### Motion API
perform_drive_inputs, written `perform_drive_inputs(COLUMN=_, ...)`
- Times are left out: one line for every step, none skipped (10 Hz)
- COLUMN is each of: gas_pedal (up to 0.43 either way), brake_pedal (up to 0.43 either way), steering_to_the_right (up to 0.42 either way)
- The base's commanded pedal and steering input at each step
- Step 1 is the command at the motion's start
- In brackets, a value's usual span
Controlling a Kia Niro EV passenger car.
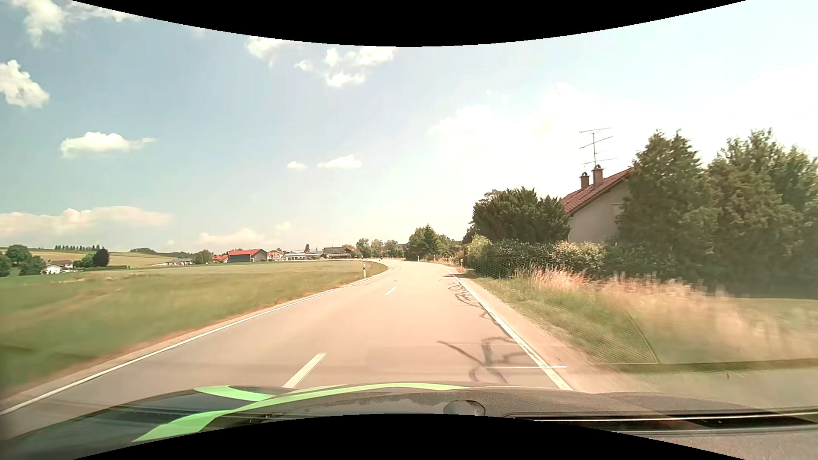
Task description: Follow the waypoints while adhering to traffic rules and regulations
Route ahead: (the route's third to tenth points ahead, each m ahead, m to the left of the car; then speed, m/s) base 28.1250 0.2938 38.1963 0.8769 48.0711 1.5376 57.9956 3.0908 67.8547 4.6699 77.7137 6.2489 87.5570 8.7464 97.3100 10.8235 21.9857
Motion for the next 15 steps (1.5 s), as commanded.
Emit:
perform_drive_inputs(gas_pedal=0.118, brake_pedal=0.0, steering_to_the_right=0.004)
perform_drive_inputs(gas_pedal=0.118, brake_pedal=0.0, steering_to_the_right=0.003)
perform_drive_inputs(gas_pedal=0.13, brake_pedal=0.0, steering_to_the_right=0.001)
perform_drive_inputs(gas_pedal=0.138, brake_pedal=0.0, steering_to_the_right=-0.001)
perform_drive_inputs(gas_pedal=0.138, brake_pedal=0.0, steering_to_the_right=-0.007)
perform_drive_inputs(gas_pedal=0.157, brake_pedal=0.0, steering_to_the_right=-0.01)
perform_drive_inputs(gas_pedal=0.169, brake_pedal=0.0, steering_to_the_right=-0.012)
perform_drive_inputs(gas_pedal=0.177, brake_pedal=0.0, steering_to_the_right=-0.013)
perform_drive_inputs(gas_pedal=0.22, brake_pedal=0.0, steering_to_the_right=-0.014)
perform_drive_inputs(gas_pedal=0.228, brake_pedal=0.0, steering_to_the_right=-0.014)
perform_drive_inputs(gas_pedal=0.228, brake_pedal=0.0, steering_to_the_right=-0.014)
perform_drive_inputs(gas_pedal=0.228, brake_pedal=0.0, steering_to_the_right=-0.014)
perform_drive_inputs(gas_pedal=0.248, brake_pedal=0.0, steering_to_the_right=-0.015)
perform_drive_inputs(gas_pedal=0.248, brake_pedal=0.0, steering_to_the_right=-0.017)
perform_drive_inputs(gas_pedal=0.26, brake_pedal=0.0, steering_to_the_right=-0.021)
